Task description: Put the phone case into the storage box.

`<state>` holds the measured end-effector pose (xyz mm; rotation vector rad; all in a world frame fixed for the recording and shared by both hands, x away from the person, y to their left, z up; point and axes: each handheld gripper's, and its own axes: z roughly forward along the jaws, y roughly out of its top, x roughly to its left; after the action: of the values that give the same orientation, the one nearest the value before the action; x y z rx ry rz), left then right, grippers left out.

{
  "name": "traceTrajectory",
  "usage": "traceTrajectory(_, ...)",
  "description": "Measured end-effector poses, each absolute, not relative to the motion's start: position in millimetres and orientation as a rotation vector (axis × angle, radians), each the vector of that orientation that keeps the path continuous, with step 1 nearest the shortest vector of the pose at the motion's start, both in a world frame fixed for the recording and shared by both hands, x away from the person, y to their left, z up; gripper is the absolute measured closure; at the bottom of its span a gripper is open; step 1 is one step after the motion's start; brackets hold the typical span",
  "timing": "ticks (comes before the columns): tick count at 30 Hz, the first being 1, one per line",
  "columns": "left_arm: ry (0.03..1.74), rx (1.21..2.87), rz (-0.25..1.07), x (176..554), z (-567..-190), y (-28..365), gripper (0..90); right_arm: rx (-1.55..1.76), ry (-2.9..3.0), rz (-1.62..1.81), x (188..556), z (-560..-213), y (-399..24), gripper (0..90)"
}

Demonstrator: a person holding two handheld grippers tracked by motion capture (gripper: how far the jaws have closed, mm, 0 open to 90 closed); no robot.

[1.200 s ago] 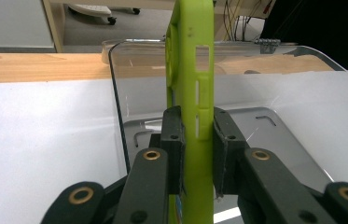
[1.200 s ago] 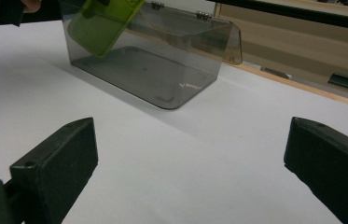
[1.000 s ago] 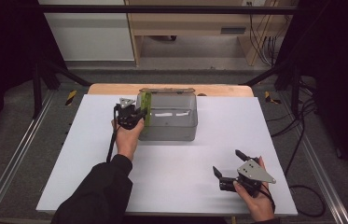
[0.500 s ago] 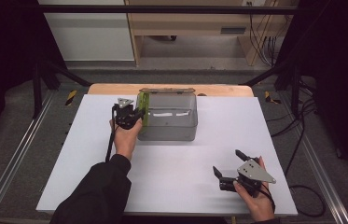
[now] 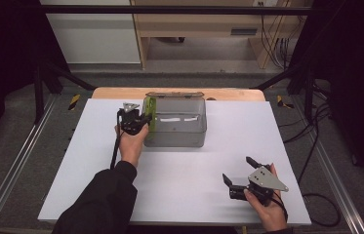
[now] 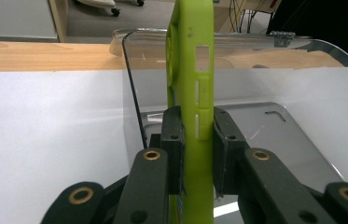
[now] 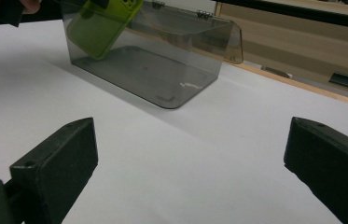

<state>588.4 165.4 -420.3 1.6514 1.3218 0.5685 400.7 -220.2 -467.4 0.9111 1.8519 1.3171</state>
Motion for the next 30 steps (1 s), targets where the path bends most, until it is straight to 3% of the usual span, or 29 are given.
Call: traceTrajectory(30, 1.323, 1.678, 0.657, 586.0, -419.0, 158.2, 73.6, 0.93, 1.858, 1.319, 401.4, -467.9, -219.9, 3.3)
